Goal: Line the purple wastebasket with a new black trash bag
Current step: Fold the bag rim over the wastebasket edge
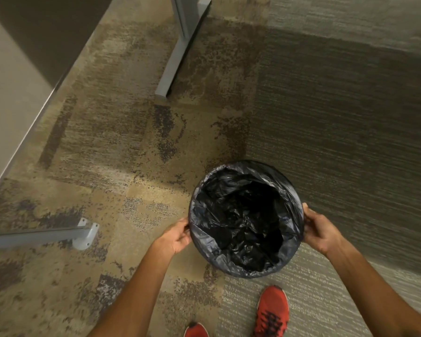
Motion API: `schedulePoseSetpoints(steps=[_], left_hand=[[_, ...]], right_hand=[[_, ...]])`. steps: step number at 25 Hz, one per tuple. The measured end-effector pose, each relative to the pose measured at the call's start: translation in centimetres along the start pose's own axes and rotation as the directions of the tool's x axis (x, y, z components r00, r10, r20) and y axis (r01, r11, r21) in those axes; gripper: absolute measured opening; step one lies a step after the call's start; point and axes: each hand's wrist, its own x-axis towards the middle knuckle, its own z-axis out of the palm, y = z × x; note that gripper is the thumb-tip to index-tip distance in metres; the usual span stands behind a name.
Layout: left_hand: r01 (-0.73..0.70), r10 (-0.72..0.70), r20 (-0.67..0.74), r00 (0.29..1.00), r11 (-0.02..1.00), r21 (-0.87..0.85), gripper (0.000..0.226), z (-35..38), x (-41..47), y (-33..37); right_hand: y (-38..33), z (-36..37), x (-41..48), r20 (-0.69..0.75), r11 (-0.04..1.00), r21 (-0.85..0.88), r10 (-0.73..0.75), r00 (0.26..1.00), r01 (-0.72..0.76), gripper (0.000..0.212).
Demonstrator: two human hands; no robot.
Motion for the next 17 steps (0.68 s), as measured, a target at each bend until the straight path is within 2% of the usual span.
schedulePoseSetpoints(steps=[2, 3, 5, 6, 7, 8, 12, 17], left_hand=[[-0.161, 0.164, -0.121, 0.979, 0.986, 0.033, 0.028, 0.2, -0.4, -0.8], [-0.259, 0.270, -0.212, 0.939, 0.963, 0.078, 0.032, 0.2, -1.1, -1.4], [-0.448, 0.503, -0.349, 0.791, 0.864, 0.229, 0.037, -0.1, -2.9, -3.3], [-0.498, 0.585, -0.334, 0.739, 0.808, 0.315, 0.040, -0.1, -3.9, -4.3], [-0.514, 0.617, -0.289, 0.732, 0.778, 0.361, 0.042, 0.0, -4.8, -5.4], [-0.506, 0.606, -0.241, 0.758, 0.780, 0.368, 0.042, 0.4, -5.5, -6.3], [-0.473, 0.543, -0.125, 0.831, 0.806, 0.356, 0.058, 0.6, -6.1, -7.5], [-0.513, 0.581, -0.140, 0.802, 0.790, 0.334, 0.059, -0.7, -6.5, -4.8]], right_hand=[[1.6, -0.1, -0.9, -0.097, 0.955, -0.169, -0.264, 0.960, 0.245, 0.030], [2.6, -0.3, -1.6, -0.130, 0.909, -0.248, -0.373, 0.919, 0.334, 0.029], [4.8, -0.9, -3.3, -0.124, 0.813, -0.388, -0.512, 0.850, 0.434, 0.034], [5.9, -1.1, -4.1, -0.076, 0.769, -0.447, -0.541, 0.837, 0.457, 0.040], [6.8, -1.3, -4.6, -0.030, 0.741, -0.482, -0.548, 0.836, 0.468, 0.045], [7.4, -1.6, -5.0, -0.006, 0.737, -0.487, -0.539, 0.842, 0.469, 0.049], [8.0, -1.8, -5.8, 0.007, 0.840, -0.380, -0.417, 0.909, 0.388, 0.052], [7.9, 1.3, -7.1, -0.006, 0.844, -0.337, -0.445, 0.896, 0.417, 0.047]])
